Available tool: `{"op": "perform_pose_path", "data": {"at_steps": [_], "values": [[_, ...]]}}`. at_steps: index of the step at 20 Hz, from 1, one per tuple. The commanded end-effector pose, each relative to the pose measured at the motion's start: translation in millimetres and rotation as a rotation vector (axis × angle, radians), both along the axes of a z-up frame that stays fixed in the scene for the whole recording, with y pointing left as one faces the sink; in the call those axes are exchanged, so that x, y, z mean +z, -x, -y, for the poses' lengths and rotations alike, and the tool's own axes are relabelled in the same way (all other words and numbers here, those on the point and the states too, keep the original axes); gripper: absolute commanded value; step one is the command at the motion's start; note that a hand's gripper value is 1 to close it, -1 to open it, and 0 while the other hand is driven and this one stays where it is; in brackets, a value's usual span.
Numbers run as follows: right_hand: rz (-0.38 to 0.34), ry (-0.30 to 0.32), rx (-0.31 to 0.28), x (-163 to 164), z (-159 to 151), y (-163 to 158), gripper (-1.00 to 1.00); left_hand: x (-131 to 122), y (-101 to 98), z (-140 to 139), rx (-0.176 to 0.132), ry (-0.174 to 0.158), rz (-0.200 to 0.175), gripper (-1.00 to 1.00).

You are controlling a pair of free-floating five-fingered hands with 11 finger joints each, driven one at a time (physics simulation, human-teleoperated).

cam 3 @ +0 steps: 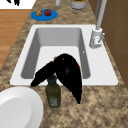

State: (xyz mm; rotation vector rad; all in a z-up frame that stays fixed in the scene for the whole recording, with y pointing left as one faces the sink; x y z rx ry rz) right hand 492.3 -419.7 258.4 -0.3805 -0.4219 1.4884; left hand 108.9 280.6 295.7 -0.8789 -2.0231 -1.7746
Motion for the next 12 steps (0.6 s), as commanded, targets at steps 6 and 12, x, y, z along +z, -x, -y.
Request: {"op": "perform_pose_path", "data": {"at_steps": [6, 12], "values": [[-0.120, 0.005, 0.012, -18, -3, -12, -1.00, 0, 0.0, 0, 0.000, 0.000, 0.000, 0.00], [-0.083, -0.022, -0.001, 5, 3, 15, -1.00, 0, 0.0, 0, 0.000, 0.000, 0.000, 0.00]]}}
